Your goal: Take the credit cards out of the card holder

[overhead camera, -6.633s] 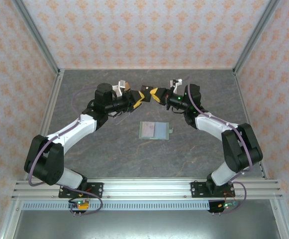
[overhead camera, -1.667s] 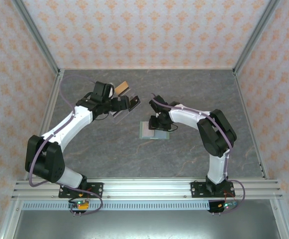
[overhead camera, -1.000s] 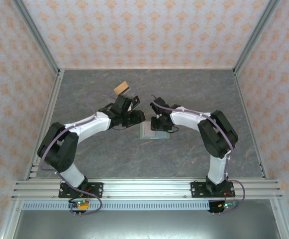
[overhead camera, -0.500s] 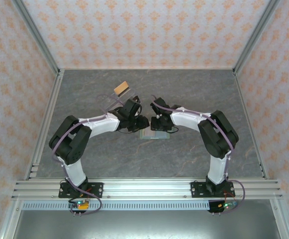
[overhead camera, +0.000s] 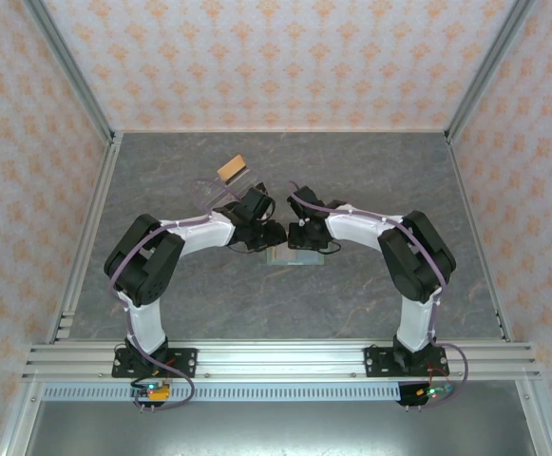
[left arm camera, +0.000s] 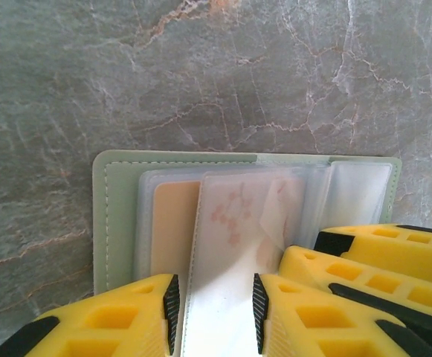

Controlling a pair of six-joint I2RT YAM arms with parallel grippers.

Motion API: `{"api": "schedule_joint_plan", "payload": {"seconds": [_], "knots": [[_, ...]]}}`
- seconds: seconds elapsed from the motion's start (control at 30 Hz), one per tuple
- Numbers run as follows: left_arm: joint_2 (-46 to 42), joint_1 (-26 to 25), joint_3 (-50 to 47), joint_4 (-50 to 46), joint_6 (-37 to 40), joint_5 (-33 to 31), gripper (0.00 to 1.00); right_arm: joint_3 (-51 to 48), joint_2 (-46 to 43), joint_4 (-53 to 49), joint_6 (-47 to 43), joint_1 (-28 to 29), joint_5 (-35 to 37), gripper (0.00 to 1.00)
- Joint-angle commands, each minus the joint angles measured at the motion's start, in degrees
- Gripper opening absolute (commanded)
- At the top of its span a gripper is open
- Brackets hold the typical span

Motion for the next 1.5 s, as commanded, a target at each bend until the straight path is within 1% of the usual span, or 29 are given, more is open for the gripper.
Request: {"api": "schedule_joint_plan", "payload": {"seconds": [0.0, 0.13, 0.27, 0.33, 0.4, 0.57, 0.77, 0.9, 1.13, 1.33, 1.47], "knots": [[1.1, -0.4, 1.3, -1.3, 1.3, 1.2, 0.35, -2.8, 3.9, -0.9, 0.1, -0.1, 1.8, 0.32], [1.6, -0.5, 1.4, -0.7, 1.2, 2.6, 0.32, -2.9, 4.1, -0.4, 0.2, -0.2, 0.9, 0.32], [1.2, -0.4, 1.8, -1.8, 2.3, 1.4, 0.23, -3.4, 3.7, 0.3, 0.4, -0.8, -0.6, 0.32], [0.8, -0.5, 1.7, -2.1, 2.6, 0.8, 0.15, -4.1, 3.0, 1.4, 0.6, -1.2, -1.7, 0.32], [0.4, -0.5, 1.8, -2.5, 2.9, 0.4, 0.11, -5.0, 1.8, 2.5, 0.6, -1.4, -2.2, 0.32], [-0.8, -0.4, 1.7, -1.9, 3.2, 1.0, 0.1, -8.1, -3.0, 6.5, 0.9, -1.7, -3.7, 0.33], [-1.7, -0.6, 1.5, 1.5, 2.3, 4.3, 0.13, -13.0, -11.0, 12.4, 1.3, -2.1, -4.9, 0.36], [-2.0, -1.3, 1.8, 4.1, 1.3, 5.8, 0.17, -17.1, -16.1, 16.4, 2.8, -4.1, -4.0, 0.36], [-2.5, -3.8, 4.1, 5.1, 0.6, 7.1, 0.32, -22.9, -23.6, 21.3, 5.8, -7.5, -0.3, 0.36], [-0.7, -5.4, 6.4, 6.5, -0.5, 8.0, 0.4, -25.7, -29.0, 22.0, 6.5, -8.3, 4.8, 0.37], [1.2, -5.5, 7.2, 7.7, -2.1, 8.6, 0.47, -26.8, -31.3, 22.5, 5.7, -8.3, 6.1, 0.37]]}}
